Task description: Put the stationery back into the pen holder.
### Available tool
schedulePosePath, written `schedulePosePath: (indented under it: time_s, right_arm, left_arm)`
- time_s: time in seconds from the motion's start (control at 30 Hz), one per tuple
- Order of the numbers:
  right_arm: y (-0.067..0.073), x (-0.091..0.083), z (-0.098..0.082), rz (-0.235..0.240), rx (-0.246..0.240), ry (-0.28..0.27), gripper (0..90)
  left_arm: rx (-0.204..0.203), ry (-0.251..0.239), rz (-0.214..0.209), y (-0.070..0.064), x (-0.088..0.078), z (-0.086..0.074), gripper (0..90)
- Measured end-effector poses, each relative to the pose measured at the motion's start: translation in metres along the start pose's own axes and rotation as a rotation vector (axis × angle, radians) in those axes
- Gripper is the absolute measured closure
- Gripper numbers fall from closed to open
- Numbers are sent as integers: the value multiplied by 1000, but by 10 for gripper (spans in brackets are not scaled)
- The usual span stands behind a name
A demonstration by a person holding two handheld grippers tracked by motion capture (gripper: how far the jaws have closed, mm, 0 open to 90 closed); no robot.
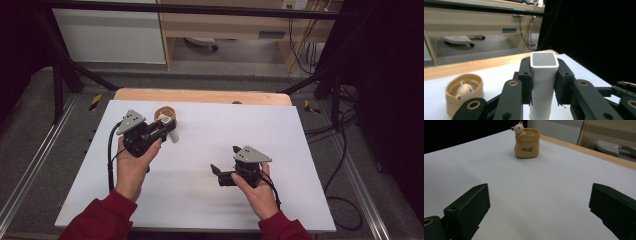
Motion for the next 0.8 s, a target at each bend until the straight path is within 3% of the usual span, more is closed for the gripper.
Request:
schedulePosePath:
  time_s: [0.23, 0.43, 0.67, 0.8]
  right_arm:
    - [-7, -6, -12, 13, 22, 20, 34]
    - [-7, -17, -21, 71, 22, 35, 24]
    - [-16, -37, -41, 40, 19, 74, 25]
    - [-26, -52, -55, -1, 22, 83, 27]
  left_arm:
    - [54, 17, 28, 8, 6, 18, 709]
    - [28, 13, 35, 17, 9, 29, 709]
    - [61, 31, 46, 16, 13, 39, 709]
    - [97, 47, 47, 12, 18, 44, 709]
Point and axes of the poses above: each handheld gripper's, and its own axes: x roughly forward along the jaws, z roughly out of its top, y roughly to its left, the point moved 10 cm from there along x, roughly forward along the jaws, and after that the axes turned 7 degrees about -x, right-handed, at the moved point
